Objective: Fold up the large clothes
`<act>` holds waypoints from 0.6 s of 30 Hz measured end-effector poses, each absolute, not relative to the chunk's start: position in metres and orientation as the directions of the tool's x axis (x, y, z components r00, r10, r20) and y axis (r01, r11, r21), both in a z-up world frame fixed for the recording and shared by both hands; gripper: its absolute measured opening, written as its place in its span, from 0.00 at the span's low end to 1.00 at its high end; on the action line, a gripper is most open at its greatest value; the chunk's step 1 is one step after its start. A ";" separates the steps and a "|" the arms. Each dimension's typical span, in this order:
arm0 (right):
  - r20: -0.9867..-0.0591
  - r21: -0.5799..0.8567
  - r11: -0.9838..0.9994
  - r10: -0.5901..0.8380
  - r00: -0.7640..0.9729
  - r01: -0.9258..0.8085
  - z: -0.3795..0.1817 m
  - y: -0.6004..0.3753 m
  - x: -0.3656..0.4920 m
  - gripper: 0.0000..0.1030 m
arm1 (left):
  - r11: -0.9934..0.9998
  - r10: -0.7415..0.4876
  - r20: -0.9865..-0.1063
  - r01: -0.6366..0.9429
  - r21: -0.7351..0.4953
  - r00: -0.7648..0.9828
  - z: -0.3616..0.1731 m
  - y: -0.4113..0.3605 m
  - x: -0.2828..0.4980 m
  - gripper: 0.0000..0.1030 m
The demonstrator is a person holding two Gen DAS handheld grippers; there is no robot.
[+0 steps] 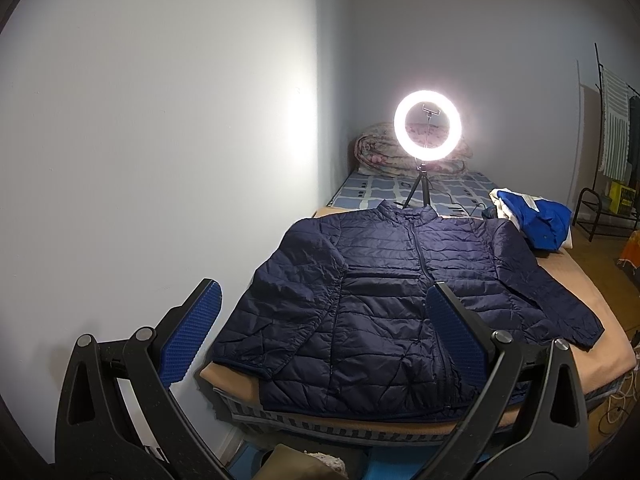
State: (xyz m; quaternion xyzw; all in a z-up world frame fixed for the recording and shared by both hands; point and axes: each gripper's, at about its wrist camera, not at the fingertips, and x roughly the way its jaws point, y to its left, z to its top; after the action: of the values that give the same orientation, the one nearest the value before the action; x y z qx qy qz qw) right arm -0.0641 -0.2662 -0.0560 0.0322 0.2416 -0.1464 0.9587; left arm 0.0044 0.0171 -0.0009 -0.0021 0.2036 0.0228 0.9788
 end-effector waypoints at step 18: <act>-0.480 -0.015 0.961 -0.249 0.841 0.276 -0.059 -0.259 -0.057 1.00 | 0.998 0.055 -0.405 -0.055 0.011 0.913 -0.006 0.021 0.010 1.00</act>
State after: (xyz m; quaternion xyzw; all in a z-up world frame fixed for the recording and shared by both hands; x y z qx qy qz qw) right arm -0.0572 -0.2594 -0.0591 0.0271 0.2464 -0.1369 0.9591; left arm 0.0097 0.0208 -0.0058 -0.0004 0.2069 0.0281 0.9780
